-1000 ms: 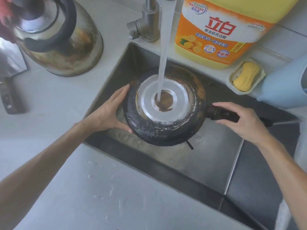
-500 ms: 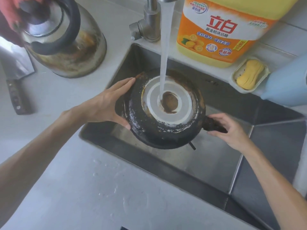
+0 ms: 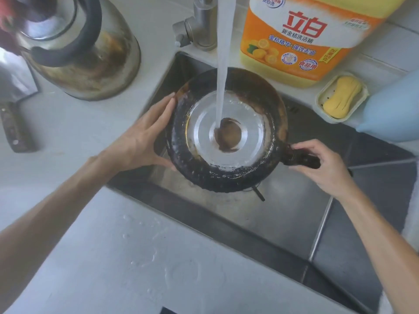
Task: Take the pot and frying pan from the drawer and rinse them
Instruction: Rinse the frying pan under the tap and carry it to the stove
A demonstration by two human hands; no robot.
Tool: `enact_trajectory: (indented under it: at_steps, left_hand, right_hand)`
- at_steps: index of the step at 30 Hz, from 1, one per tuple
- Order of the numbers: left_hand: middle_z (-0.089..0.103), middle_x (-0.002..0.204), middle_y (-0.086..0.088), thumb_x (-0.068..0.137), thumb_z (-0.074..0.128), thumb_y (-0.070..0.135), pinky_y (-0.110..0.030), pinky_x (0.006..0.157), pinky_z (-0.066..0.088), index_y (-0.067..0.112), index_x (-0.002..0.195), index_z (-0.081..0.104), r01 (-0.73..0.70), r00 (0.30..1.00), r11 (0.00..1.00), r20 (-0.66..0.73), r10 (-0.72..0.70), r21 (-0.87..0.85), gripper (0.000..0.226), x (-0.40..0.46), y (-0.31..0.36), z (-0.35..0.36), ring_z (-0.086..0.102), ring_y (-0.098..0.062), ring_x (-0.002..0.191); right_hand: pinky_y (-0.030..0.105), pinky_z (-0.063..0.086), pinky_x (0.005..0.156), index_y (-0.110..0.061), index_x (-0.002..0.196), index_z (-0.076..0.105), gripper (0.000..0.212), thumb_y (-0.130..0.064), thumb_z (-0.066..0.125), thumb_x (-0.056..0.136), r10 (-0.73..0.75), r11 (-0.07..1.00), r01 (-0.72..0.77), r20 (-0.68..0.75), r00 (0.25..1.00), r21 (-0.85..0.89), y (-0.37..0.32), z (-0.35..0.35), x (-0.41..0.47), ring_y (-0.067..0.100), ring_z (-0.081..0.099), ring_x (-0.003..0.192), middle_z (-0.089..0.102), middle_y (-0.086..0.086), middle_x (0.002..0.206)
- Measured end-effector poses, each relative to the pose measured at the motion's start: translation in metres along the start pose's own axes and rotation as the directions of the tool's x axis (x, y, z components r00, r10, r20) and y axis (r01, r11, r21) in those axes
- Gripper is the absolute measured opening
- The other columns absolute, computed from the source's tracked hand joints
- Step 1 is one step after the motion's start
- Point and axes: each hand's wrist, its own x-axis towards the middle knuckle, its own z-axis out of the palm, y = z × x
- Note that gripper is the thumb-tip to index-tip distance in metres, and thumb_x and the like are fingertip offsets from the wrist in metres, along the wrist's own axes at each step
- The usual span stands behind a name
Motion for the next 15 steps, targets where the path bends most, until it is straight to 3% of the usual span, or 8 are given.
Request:
enact_trajectory:
  at_steps: [3, 5, 8, 11, 13, 15]
  left_hand:
    - [0.012, 0.156, -0.018, 0.063, 0.057, 0.080, -0.034, 0.117, 0.020, 0.006, 0.150, 0.007, -0.102, 0.995, 0.990, 0.025, 0.100, 0.100, 0.125, 0.010, 0.007, -0.031, 0.016, -0.026, 0.145]
    - [0.016, 0.156, -0.012, 0.058, 0.055, 0.085, -0.034, 0.116, 0.022, 0.011, 0.151, 0.009, -0.096, 0.994, 0.989, 0.058, 0.090, 0.112, 0.127, 0.013, 0.011, -0.047, 0.020, -0.023, 0.144]
    - [0.019, 0.155, 0.002, 0.051, 0.059, 0.086, -0.022, 0.116, 0.020, 0.020, 0.152, 0.010, 0.041, 0.996, 0.996, 0.088, -0.033, -0.082, 0.130, 0.011, 0.012, -0.054, 0.027, -0.011, 0.139]
    - [0.020, 0.155, 0.007, 0.047, 0.067, 0.082, -0.034, 0.116, 0.026, 0.039, 0.149, 0.005, 0.237, 0.967, 0.922, 0.168, -0.193, -0.306, 0.127, 0.004, 0.006, -0.044, 0.035, -0.008, 0.134]
    - [0.012, 0.155, 0.012, 0.047, 0.072, 0.075, -0.036, 0.118, 0.022, 0.044, 0.145, 0.001, 0.280, 0.953, 0.902, 0.211, -0.219, -0.329, 0.125, -0.002, 0.001, -0.029, 0.023, -0.006, 0.140]
    - [0.003, 0.157, 0.010, 0.049, 0.073, 0.071, -0.023, 0.119, 0.011, 0.035, 0.149, -0.003, 0.256, 0.956, 0.929, 0.213, -0.203, -0.267, 0.131, -0.005, -0.003, -0.013, 0.005, 0.003, 0.143]
  right_hand:
    - [0.017, 0.045, 0.089, -0.045, 0.096, 0.058, 0.046, -0.028, 0.082, 0.061, 0.077, 0.985, -0.077, 0.008, 0.997, 0.156, 0.010, 0.018, -0.006, 0.000, 0.064, 0.094, 0.069, -0.020, 0.100]
    - [0.022, 0.047, 0.091, -0.040, 0.098, 0.060, 0.048, -0.037, 0.084, 0.056, 0.091, 0.967, -0.097, 0.037, 0.995, 0.234, 0.014, 0.025, -0.008, 0.004, 0.065, 0.094, 0.071, -0.016, 0.100]
    - [0.015, 0.046, 0.092, -0.040, 0.103, 0.062, 0.053, -0.044, 0.086, 0.055, 0.090, 0.952, -0.111, 0.087, 0.992, 0.284, 0.012, 0.029, -0.008, 0.003, 0.065, 0.099, 0.071, -0.016, 0.106]
    - [0.014, 0.044, 0.096, -0.044, 0.108, 0.061, 0.051, -0.035, 0.082, 0.062, 0.070, 0.959, -0.100, 0.119, 0.990, 0.265, 0.003, 0.022, -0.004, 0.003, 0.064, 0.105, 0.070, -0.019, 0.110]
    - [0.012, 0.041, 0.097, -0.049, 0.106, 0.059, 0.049, -0.030, 0.079, 0.066, 0.054, 0.979, -0.079, 0.139, 0.989, 0.186, -0.004, 0.013, 0.000, -0.002, 0.062, 0.107, 0.068, -0.026, 0.109]
    - [0.004, 0.038, 0.094, -0.053, 0.104, 0.057, 0.052, -0.021, 0.080, 0.070, 0.034, 0.996, -0.044, 0.127, 0.991, 0.082, -0.010, 0.001, 0.002, -0.010, 0.059, 0.105, 0.066, -0.034, 0.105]
